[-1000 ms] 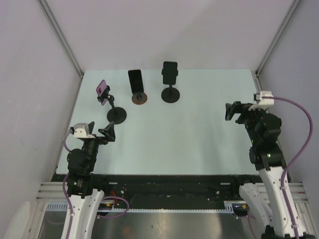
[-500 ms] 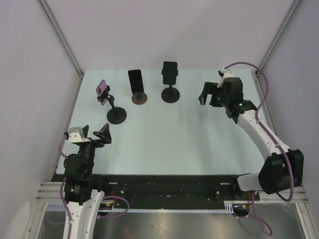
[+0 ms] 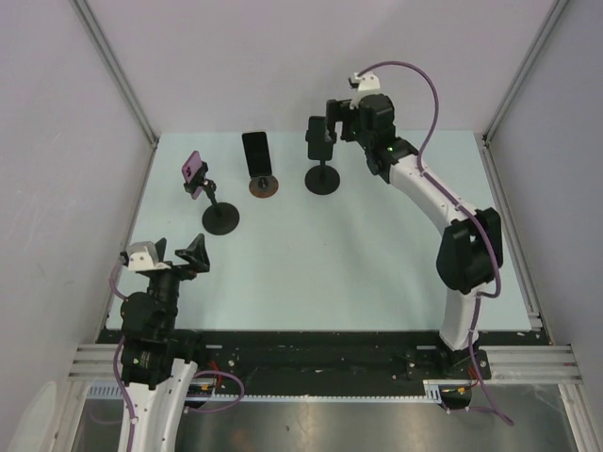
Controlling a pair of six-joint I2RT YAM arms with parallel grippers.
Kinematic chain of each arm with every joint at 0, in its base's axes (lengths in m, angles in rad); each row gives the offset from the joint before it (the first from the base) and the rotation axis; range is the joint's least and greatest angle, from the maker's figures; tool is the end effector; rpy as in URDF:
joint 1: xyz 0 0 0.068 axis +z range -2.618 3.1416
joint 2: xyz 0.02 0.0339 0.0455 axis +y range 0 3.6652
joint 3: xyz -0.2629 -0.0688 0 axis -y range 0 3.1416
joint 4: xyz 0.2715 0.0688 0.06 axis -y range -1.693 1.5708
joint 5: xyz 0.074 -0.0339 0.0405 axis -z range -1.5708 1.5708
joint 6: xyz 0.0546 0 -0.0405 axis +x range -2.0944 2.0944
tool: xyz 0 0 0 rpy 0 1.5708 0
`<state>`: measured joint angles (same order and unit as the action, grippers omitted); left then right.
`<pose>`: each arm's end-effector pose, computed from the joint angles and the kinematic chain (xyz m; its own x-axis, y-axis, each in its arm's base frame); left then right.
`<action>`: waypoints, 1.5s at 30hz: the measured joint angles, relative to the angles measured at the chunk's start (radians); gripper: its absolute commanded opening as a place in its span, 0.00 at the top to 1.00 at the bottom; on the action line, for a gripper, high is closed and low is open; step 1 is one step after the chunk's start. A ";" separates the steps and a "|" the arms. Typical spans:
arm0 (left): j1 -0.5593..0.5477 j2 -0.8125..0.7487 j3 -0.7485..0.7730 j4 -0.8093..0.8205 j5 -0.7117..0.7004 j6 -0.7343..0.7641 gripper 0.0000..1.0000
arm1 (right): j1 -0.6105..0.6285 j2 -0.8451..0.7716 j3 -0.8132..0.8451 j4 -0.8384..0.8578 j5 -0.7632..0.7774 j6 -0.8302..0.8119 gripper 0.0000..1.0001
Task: Remove the phone from the phone stand
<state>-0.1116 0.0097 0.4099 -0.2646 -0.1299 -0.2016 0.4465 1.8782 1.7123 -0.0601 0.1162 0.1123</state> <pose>0.1108 -0.0053 0.2944 0.1350 -0.2149 -0.9672 0.0101 0.9764 -0.2156 0.4557 0.2111 0.3497 -0.2375 0.0097 -0.9713 -0.3023 0.9496 0.0834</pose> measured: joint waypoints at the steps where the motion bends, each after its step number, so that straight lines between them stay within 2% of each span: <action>1: 0.000 0.000 0.000 0.000 0.000 0.000 0.00 | 0.006 0.030 0.046 0.011 0.000 -0.012 0.00; 7: 0.000 0.000 0.000 -0.003 -0.003 0.000 0.00 | 0.056 0.201 0.311 -0.008 -0.061 -0.091 0.00; 11: 0.000 0.002 0.000 -0.004 -0.006 0.000 0.00 | 0.063 0.270 0.409 -0.063 -0.144 -0.140 0.00; 16: 0.000 0.019 0.000 -0.007 -0.010 0.000 0.00 | 0.024 0.293 0.428 -0.127 -0.294 -0.180 0.01; 20: 0.000 0.038 0.000 -0.008 -0.009 0.000 0.00 | -0.017 0.293 0.445 -0.182 -0.420 -0.213 0.09; 25: 0.000 0.058 0.000 -0.008 -0.005 -0.010 0.00 | -0.050 0.303 0.459 -0.244 -0.511 -0.243 0.12; 31: 0.000 0.076 0.000 -0.008 0.021 -0.053 0.00 | -0.055 0.307 0.459 -0.278 -0.578 -0.264 0.32; 32: 0.000 0.080 0.000 -0.008 0.027 -0.058 0.00 | -0.056 0.307 0.460 -0.278 -0.589 -0.266 0.40; 34: 0.000 0.084 0.000 -0.008 0.031 -0.063 0.00 | -0.060 0.307 0.460 -0.279 -0.608 -0.272 0.49; 35: 0.000 0.086 0.000 -0.008 0.033 -0.064 0.00 | -0.063 0.307 0.460 -0.280 -0.618 -0.273 0.60; 37: 0.000 0.091 0.000 -0.008 0.039 -0.066 0.00 | -0.068 0.307 0.460 -0.282 -0.631 -0.275 0.71; 38: 0.000 0.093 0.000 -0.008 0.043 -0.069 0.00 | -0.070 0.307 0.460 -0.283 -0.639 -0.272 0.80; 40: 0.000 0.097 0.000 -0.008 0.055 -0.070 0.00 | -0.072 0.307 0.459 -0.287 -0.652 -0.270 0.89; 41: 0.000 0.098 0.000 -0.008 0.060 -0.071 0.00 | -0.073 0.306 0.457 -0.287 -0.656 -0.271 0.97; 45: -0.002 0.113 0.000 -0.007 0.093 -0.071 0.00 | -0.071 0.256 0.358 -0.240 -0.671 -0.258 1.00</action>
<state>-0.1139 0.1223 0.4099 -0.2714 -0.0368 -0.2722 0.3759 2.1338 2.0705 -0.2996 -0.5549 -0.1455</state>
